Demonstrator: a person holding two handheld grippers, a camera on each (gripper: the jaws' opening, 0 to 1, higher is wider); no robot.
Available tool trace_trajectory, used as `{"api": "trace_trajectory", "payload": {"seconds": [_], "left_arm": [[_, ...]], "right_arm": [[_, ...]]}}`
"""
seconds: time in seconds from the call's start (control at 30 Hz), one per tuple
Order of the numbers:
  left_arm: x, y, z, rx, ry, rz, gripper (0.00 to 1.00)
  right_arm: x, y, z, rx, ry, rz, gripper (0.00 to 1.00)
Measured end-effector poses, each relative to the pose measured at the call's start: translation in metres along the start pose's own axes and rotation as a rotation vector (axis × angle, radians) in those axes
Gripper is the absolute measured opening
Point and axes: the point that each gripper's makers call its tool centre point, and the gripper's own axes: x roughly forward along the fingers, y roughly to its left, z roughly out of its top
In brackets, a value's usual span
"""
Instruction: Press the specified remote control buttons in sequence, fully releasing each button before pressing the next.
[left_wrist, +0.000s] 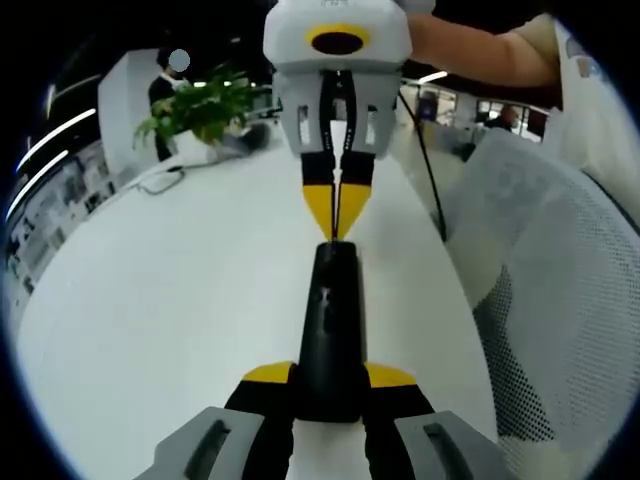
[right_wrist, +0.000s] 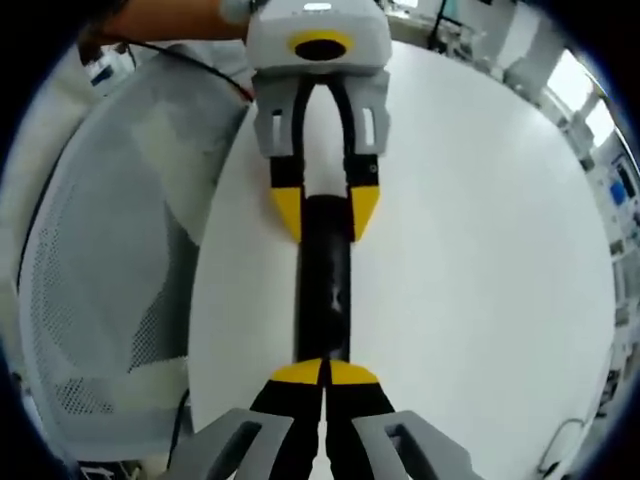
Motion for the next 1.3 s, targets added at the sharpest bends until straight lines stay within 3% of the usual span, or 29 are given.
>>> {"api": "trace_trajectory", "payload": {"seconds": [0.53, 1.3], "left_arm": [[-0.001, -0.001, 0.002, -0.001, -0.004, 0.0, 0.24], [0.0, 0.002, 0.001, -0.005, -0.01, 0.003, 0.24]], "right_arm": [[0.009, 0.002, -0.003, 0.023, -0.006, 0.006, 0.0], [0.011, 0.001, -0.004, 0.036, 0.035, 0.016, 0.0]]}}
